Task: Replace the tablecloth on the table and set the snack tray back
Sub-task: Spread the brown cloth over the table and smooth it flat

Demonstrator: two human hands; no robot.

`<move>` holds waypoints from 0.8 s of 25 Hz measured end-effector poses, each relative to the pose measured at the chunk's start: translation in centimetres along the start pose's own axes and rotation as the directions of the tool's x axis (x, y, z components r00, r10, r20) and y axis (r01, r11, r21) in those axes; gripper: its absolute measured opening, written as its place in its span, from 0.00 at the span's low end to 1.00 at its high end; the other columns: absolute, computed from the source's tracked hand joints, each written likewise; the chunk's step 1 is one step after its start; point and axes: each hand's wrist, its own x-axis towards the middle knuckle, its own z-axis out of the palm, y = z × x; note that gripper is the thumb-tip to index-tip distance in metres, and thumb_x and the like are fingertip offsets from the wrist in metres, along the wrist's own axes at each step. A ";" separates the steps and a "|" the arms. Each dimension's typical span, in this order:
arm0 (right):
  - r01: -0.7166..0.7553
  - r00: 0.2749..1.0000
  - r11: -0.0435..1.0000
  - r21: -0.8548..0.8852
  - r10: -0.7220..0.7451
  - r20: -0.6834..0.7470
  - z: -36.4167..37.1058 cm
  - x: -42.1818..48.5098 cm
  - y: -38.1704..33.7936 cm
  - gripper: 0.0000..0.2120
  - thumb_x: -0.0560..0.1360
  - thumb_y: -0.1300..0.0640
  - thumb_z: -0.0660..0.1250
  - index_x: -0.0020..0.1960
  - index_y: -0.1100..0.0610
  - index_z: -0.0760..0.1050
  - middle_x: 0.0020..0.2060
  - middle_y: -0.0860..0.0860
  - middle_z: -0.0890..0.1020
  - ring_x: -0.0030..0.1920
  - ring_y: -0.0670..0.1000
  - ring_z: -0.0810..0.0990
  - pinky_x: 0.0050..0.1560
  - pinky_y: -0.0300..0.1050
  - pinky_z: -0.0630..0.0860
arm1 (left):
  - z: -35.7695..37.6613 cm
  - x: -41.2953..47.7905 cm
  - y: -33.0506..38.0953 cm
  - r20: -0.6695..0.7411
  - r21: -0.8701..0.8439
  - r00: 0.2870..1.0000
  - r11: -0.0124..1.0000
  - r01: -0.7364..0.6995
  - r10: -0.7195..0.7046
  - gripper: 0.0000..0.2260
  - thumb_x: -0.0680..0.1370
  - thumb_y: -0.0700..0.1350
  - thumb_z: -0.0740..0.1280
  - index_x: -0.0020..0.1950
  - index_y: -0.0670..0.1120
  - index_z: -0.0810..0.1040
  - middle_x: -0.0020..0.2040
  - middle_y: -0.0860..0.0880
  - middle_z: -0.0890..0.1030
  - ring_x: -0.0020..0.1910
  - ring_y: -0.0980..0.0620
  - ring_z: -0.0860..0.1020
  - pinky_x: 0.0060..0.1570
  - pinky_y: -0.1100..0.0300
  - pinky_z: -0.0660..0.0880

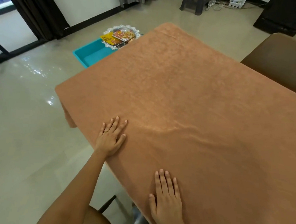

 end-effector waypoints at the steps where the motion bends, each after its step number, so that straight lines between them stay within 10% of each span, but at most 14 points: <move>1: -0.025 1.000 0.999 -0.037 0.025 0.000 0.1 0.6 -0.5 0.31 0.71 0.45 0.59 0.67 0.62 0.73 0.68 0.59 0.73 0.71 0.57 0.64 0.73 0.55 0.52 | -0.5 0.9 -0.6 -0.003 -0.020 1.000 1.000 0.012 -0.012 0.27 0.77 0.65 0.42 0.76 0.65 0.46 0.79 0.53 0.47 0.77 0.52 0.46 0.74 0.50 0.41; 20: -0.086 0.995 0.995 0.054 0.088 -0.044 3.2 22.9 -13.6 0.40 0.67 0.39 0.64 0.75 0.54 0.63 0.76 0.49 0.61 0.75 0.51 0.60 0.70 0.55 0.55 | -6.3 19.4 -19.3 -0.056 -0.036 0.991 0.992 0.119 -0.121 0.35 0.72 0.71 0.41 0.77 0.60 0.49 0.79 0.47 0.50 0.77 0.44 0.48 0.73 0.46 0.41</move>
